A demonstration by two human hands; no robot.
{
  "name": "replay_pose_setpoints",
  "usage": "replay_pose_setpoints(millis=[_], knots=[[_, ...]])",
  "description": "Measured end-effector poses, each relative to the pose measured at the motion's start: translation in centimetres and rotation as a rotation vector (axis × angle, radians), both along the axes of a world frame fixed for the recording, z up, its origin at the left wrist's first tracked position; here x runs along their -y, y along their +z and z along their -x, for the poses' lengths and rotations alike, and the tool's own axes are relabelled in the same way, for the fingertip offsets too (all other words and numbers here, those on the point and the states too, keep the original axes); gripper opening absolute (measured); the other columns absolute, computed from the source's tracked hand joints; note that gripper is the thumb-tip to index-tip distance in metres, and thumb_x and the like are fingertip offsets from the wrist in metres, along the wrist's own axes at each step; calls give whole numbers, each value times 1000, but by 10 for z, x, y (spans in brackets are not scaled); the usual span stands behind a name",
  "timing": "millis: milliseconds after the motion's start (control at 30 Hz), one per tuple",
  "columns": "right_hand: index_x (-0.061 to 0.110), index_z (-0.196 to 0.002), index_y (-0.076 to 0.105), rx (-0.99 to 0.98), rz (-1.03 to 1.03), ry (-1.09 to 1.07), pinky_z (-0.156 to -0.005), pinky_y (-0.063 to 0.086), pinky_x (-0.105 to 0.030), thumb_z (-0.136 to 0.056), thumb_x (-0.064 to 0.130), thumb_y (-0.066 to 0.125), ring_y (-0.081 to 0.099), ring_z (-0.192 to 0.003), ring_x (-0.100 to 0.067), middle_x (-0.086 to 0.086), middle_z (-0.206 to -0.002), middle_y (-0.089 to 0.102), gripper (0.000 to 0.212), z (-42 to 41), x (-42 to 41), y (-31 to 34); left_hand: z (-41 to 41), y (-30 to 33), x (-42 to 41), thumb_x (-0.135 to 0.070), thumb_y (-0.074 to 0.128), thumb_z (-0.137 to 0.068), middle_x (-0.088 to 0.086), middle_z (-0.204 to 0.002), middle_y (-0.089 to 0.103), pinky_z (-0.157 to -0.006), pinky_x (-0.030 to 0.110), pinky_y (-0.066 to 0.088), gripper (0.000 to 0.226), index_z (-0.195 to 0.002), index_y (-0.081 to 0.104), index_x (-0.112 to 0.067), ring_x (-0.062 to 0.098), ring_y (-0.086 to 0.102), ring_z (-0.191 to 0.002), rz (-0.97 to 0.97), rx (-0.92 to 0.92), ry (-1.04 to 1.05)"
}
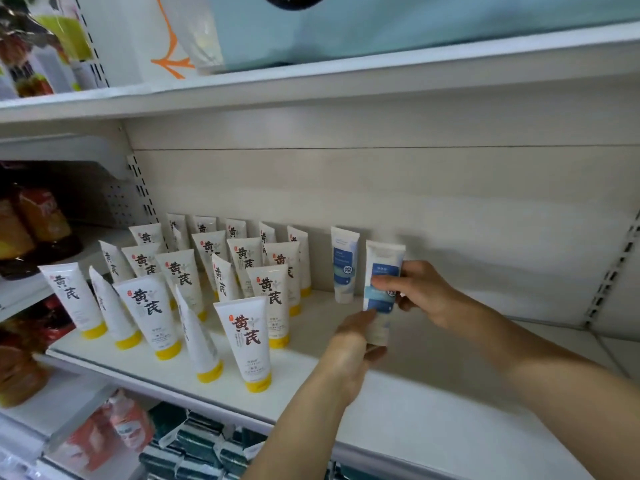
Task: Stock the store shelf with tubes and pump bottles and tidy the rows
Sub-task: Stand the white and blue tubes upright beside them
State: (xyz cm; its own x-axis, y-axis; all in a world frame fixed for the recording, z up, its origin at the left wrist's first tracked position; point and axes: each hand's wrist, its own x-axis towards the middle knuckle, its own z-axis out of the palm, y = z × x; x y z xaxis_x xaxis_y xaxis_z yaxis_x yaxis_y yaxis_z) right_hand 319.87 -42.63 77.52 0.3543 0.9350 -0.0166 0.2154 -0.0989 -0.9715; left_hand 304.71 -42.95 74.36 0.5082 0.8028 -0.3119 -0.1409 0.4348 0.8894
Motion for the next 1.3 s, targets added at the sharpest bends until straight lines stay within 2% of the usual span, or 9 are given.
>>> replay_pose_setpoints(millis=[133,267,433,567,733,1000,1067,1167,1300], knots=[[7,-77,66,93,-173,-155,-43,37,-16,-81,7,74,50,-45,-7,3,-55,59,9,-12,-4,5,-14,3,-8,-21,51,-99,6,-116,57,-97,36,45,24,-121,54,-14,23,52,-115,44,-12,53],[8,-88,68,256,-243,-209,-57,44,-19,-81,10,74,60,-63,-8,0,-76,66,10,-21,-18,-2,-29,5,-18,-19,53,-99,5,-122,53,-105,39,43,24,-121,51,-14,26,47,-127,111,21,104],[4,-96,68,453,-201,-269,-59,41,-25,-82,15,73,56,-66,-17,-8,-84,67,18,-29,-31,-21,-50,0,-28,-18,49,-99,4,-110,60,-99,34,41,11,-108,55,-16,21,54,-110,135,111,69],[4,-96,67,466,-180,-248,-67,50,-31,-82,17,73,60,-71,-22,-11,-88,71,21,-34,-34,-23,-56,-4,-32,-17,49,-100,6,-122,57,-104,36,40,24,-123,51,-15,23,52,-119,132,115,89],[7,-109,66,425,-181,-199,-76,58,-50,-84,16,72,67,-84,-27,-8,-93,70,27,-30,-33,-29,-58,-9,-36,-15,48,-100,5,-114,56,-103,36,39,23,-122,52,-13,26,52,-122,120,143,119],[7,-107,66,451,-162,-202,-80,56,-43,-81,15,75,67,-83,-23,-5,-92,70,29,-33,-34,-34,-58,-12,-38,-14,51,-98,9,-119,58,-100,36,41,17,-115,53,-15,22,54,-112,119,140,136],[6,-100,66,464,-121,-219,-78,55,-43,-77,20,79,67,-80,-25,-7,-89,71,29,-34,-34,-38,-58,-15,-39,-14,50,-98,8,-109,62,-96,35,42,27,-125,51,-13,19,58,-101,115,145,155],[6,-96,65,478,-27,-193,-77,54,-43,-72,28,83,66,-82,-27,-8,-88,70,37,-35,-35,-47,-56,-14,-41,-10,48,-98,4,-90,59,-96,34,41,21,-119,50,-11,14,56,-85,112,128,203],[6,-92,63,493,29,-176,-77,51,-39,-72,26,83,65,-82,-27,-9,-86,68,35,-36,-33,-56,-51,-12,-45,-7,49,-97,6,-98,56,-95,35,44,17,-114,51,-11,22,51,-102,47,99,250]])
